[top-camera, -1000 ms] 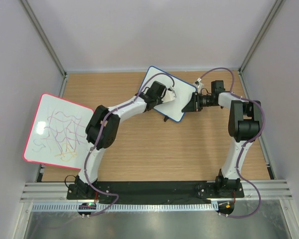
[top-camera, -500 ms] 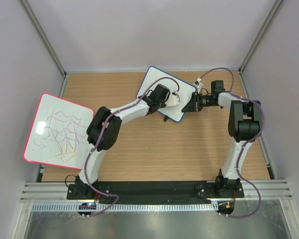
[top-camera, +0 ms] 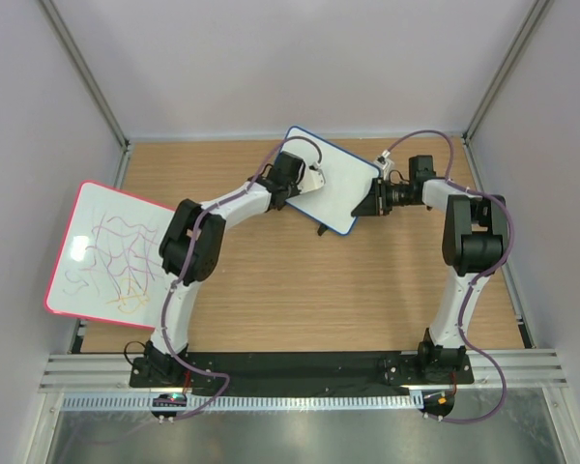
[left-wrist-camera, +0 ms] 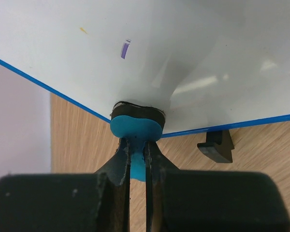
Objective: Erase the whiteboard
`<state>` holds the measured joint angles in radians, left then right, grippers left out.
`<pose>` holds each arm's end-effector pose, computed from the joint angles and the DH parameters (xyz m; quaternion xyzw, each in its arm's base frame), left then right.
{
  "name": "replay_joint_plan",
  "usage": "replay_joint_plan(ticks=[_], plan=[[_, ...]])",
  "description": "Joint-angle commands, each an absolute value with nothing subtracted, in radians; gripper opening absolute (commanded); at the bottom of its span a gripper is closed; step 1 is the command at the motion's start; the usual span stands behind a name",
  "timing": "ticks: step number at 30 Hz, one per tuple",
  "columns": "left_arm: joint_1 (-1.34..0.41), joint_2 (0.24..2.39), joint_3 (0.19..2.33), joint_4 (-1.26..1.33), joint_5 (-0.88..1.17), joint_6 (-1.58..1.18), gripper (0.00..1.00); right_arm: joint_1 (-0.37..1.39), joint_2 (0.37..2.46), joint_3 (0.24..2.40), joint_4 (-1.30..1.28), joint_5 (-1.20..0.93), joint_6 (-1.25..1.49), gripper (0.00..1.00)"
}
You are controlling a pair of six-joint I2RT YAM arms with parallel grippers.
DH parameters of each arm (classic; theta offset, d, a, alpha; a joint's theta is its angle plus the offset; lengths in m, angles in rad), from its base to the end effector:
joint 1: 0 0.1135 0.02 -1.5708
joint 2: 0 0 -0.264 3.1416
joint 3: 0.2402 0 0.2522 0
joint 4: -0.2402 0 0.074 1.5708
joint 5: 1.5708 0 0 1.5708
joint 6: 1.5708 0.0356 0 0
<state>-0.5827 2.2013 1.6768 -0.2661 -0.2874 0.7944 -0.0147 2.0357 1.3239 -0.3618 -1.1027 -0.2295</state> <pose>0.4179 -0.2633 0.1791 0.5396 0.7414 0.1715 0.3603 0.4064 0.0258 0.1557 -0.2166 0.8071 0.4784 0.2699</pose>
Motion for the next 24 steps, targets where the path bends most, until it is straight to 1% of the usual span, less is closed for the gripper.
replay_joint_plan(ticks=[1, 5, 9, 14, 24], plan=[[-0.584, 2.247, 1.73, -0.213, -0.247, 0.741, 0.0, 0.0, 1.988, 1.313, -0.37, -1.06, -0.285, 0.01], [-0.595, 2.209, 1.758, -0.221, -0.184, 0.678, 0.0, 0.0, 1.991, 1.316, -0.37, -1.058, -0.282, 0.01], [-0.607, 2.209, 1.865, -0.235, -0.158, 0.611, 0.0, 0.0, 1.99, 1.315, -0.37, -1.057, -0.281, 0.01], [-0.611, 2.253, 1.988, -0.314, -0.133, 0.561, 0.0, 0.0, 1.99, 1.313, -0.368, -1.057, -0.282, 0.01], [-0.62, 2.235, 1.793, -0.281, -0.133, 0.617, 0.0, 0.0, 1.988, 1.315, -0.37, -1.058, -0.284, 0.01]])
